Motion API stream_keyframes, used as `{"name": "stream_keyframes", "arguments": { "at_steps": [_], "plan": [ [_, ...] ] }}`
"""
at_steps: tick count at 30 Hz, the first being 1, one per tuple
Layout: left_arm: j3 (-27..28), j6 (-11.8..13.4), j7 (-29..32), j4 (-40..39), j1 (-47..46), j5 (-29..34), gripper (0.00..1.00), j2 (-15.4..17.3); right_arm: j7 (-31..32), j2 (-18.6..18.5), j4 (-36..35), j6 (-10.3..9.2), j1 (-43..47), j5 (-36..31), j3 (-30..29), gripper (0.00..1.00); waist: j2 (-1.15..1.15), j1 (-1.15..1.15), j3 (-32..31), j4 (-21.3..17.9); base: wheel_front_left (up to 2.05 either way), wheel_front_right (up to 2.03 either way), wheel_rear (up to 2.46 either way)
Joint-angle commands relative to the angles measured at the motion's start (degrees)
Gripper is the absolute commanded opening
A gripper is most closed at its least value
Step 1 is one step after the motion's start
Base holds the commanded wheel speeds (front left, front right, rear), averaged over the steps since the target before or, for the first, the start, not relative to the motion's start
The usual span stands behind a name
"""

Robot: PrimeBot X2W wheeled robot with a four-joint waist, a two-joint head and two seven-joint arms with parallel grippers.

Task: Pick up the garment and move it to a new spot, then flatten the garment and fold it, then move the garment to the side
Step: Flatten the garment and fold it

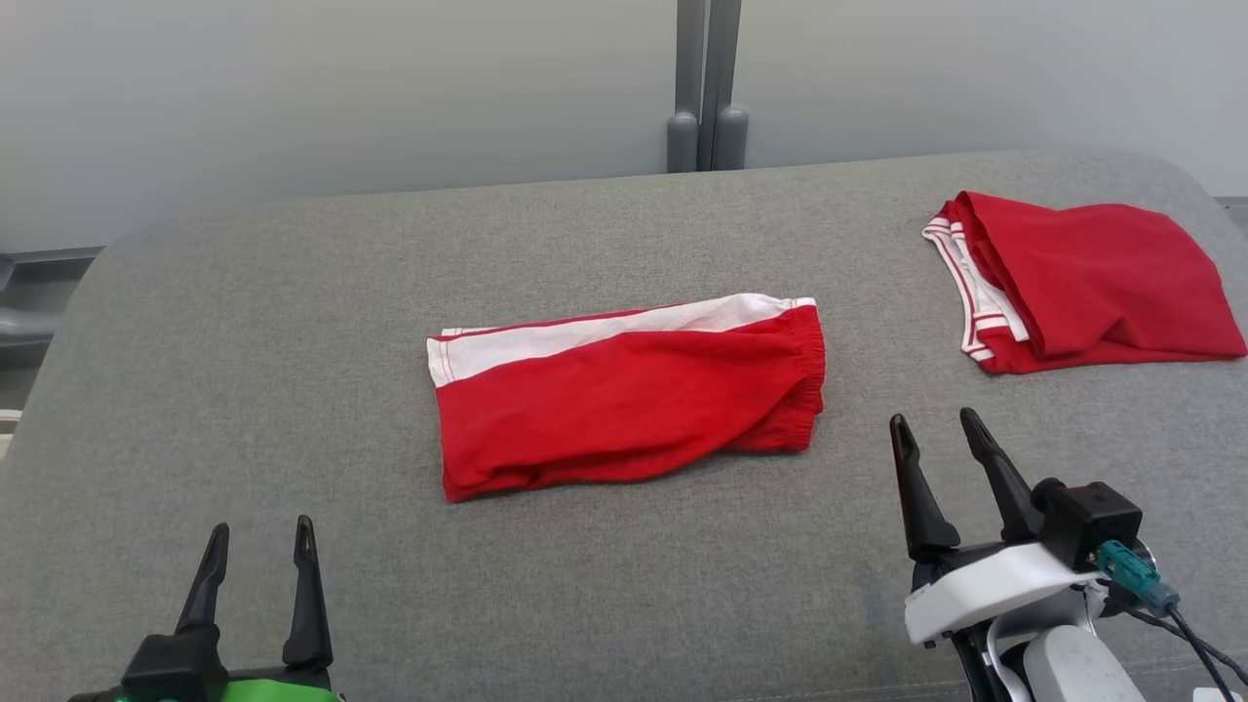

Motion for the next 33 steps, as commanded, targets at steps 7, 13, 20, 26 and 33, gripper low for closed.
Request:
{"name": "stream_keyframes", "arguments": {
  "at_steps": [7,13,20,26,33],
  "plan": [
    [0.4,-0.3,-0.1,1.7,-1.5,-0.2,1.0,0.1,-0.1,-0.1,0.7,0.0,-0.5,0.0,0.5,1.0,0.0,0.0,-0.1,0.4,0.0,0.0,0.0],
    [-0.2,-0.1,-0.1,2.2,-2.8,0.8,1.0,-0.2,-0.1,0.0,0.9,0.0,-0.7,-0.1,1.1,1.0,0.0,0.0,0.0,0.3,0.0,0.0,0.0],
    [-0.5,0.6,-0.1,2.2,-3.0,2.1,1.0,0.2,-0.1,0.0,1.0,0.0,-0.7,-0.2,1.3,1.0,0.0,0.0,-0.1,-0.1,0.0,0.0,0.0],
    [-1.1,-0.1,-0.1,2.3,-3.4,2.6,1.0,0.5,-0.1,0.0,0.6,0.0,-0.6,0.1,1.5,1.0,0.0,0.0,-0.2,-0.1,0.0,0.0,0.0],
    [-2.3,-1.2,-0.1,1.9,-3.3,2.7,1.0,1.1,-0.1,0.0,0.5,0.0,-0.4,0.3,1.5,1.0,0.0,0.0,-0.3,-0.1,0.0,0.0,0.0]
  ]
}}
